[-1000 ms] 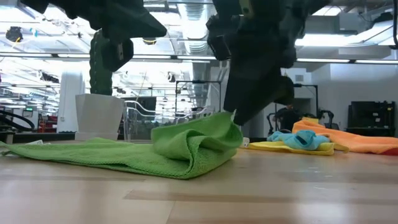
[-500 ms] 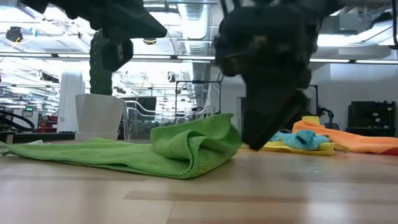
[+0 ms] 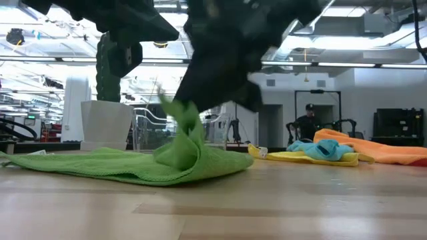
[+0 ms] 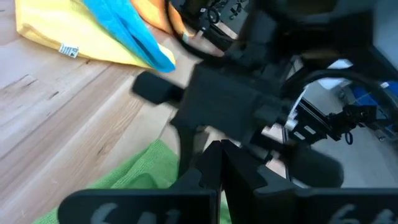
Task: Fold microfiber towels
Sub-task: Fold the green microfiber cloth
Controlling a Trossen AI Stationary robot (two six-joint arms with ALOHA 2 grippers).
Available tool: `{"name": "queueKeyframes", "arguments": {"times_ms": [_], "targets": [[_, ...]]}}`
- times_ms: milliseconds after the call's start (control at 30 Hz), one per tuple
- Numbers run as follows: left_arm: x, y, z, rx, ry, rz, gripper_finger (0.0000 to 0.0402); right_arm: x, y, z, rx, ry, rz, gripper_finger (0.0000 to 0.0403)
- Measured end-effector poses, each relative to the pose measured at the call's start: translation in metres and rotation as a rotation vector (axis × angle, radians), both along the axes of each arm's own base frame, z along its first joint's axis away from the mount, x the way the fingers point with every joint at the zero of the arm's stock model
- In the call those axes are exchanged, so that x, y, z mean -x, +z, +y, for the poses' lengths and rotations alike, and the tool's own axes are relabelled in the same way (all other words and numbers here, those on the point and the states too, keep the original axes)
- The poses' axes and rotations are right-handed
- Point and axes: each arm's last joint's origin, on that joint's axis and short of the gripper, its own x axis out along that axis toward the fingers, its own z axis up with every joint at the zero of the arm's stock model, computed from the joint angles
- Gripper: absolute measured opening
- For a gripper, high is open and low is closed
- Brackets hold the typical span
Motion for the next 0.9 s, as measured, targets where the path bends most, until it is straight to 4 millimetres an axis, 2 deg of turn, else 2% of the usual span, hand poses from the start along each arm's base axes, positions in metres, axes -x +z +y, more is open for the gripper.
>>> {"name": "queueKeyframes", "arguments": {"times_ms": [200, 300, 433, 567, 667, 800, 900], "targets": [[0.002, -0.004, -0.001, -0.003, -0.011, 0.043, 0.0000, -0.013, -0.023, -0.004, -0.066, 0.055, -0.029, 0.0126], [0.003, -0.003, -0.003, 0.003, -0.005, 0.041, 0.0000, -0.015, -0.026, -0.006, -0.065, 0.083, -0.027, 0.0128], [0.005, 0.001, -0.007, 0.019, -0.012, 0.023, 0.0000, -0.014, -0.009, -0.005, -0.009, 0.166, -0.112, 0.0129], [0.011, -0.001, -0.005, -0.021, -0.001, 0.059, 0.0000, -0.013, 0.020, -0.005, 0.053, 0.252, -0.246, 0.0129], [0.017, 0.011, -0.003, -0.017, 0.015, 0.028, 0.0000, -0.006, 0.026, -0.009, 0.098, 0.257, -0.199, 0.0128], [0.028, 0.011, 0.002, -0.052, 0.047, 0.087, 0.0000, 0.009, 0.032, -0.011, 0.219, 0.156, -0.080, 0.0121], [0.035, 0.014, 0.005, -0.065, 0.079, 0.106, 0.0000, 0.014, 0.018, -0.015, 0.275, 0.133, 0.025, 0.0117]]}}
